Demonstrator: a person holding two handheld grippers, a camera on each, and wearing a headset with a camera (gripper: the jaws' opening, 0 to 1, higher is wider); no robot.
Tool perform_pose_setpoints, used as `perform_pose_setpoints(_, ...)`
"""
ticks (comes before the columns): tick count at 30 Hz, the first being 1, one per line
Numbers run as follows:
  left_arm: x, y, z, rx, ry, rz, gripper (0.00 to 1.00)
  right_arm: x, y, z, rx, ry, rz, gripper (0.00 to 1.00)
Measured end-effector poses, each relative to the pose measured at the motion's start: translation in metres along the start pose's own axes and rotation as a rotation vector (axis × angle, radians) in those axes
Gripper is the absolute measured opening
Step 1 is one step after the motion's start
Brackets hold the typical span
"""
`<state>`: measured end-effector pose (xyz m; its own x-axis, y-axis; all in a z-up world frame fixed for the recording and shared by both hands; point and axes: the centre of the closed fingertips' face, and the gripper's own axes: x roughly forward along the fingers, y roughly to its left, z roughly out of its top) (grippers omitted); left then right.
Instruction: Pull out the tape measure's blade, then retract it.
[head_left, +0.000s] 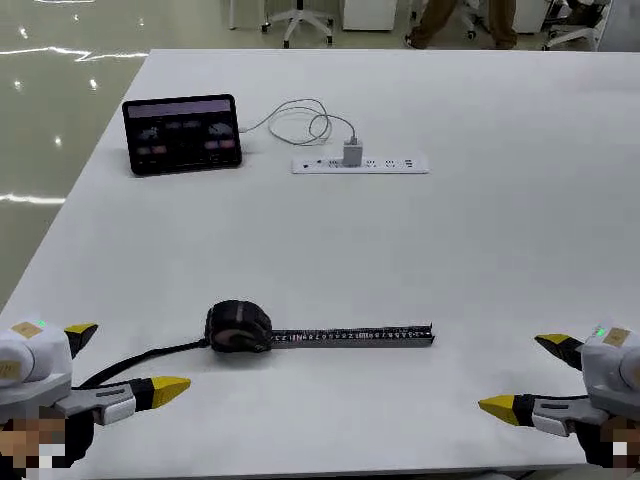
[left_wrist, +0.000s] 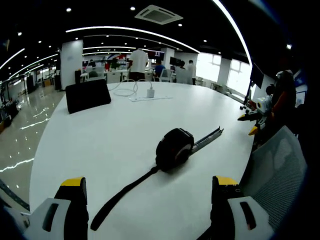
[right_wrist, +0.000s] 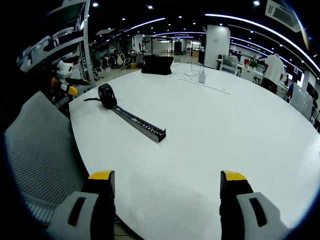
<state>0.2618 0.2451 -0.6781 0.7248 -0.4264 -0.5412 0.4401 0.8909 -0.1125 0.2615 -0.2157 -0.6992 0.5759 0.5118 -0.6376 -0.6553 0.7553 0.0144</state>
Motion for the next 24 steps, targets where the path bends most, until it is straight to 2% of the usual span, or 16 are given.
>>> perform_pose_setpoints(5, -0.007, 0.003, -0.004, -0.019, 0.005, 0.008, 1.0, -0.01, 0.002, -0.003, 0.025, -0.015, 0.006, 0.87)
perform_pose_setpoints(10, -0.011, 0.001, -0.003, -0.034, -0.002, 0.001, 1.0, -0.02, 0.004, -0.007, 0.029, -0.013, 0.007, 0.93)
perform_pose_setpoints(13, -0.013, -0.001, -0.003, -0.019, -0.005, -0.007, 1.0, -0.026, 0.012, -0.011, 0.003, 0.007, 0.026, 0.97)
perform_pose_setpoints(18, -0.016, -0.003, -0.004, -0.013, 0.001, -0.013, 1.0, -0.033, 0.006, -0.014, 0.007, 0.002, 0.027, 1.0)
perform_pose_setpoints(22, -0.018, -0.008, -0.008, 0.032, 0.03, -0.028, 1.0, -0.037, 0.006, -0.018, -0.005, 0.009, 0.019, 1.0)
perform_pose_setpoints(24, -0.019, -0.009, -0.007, 0.038, 0.031, -0.031, 1.0, -0.039, 0.004, -0.019, -0.004, 0.009, 0.014, 1.0)
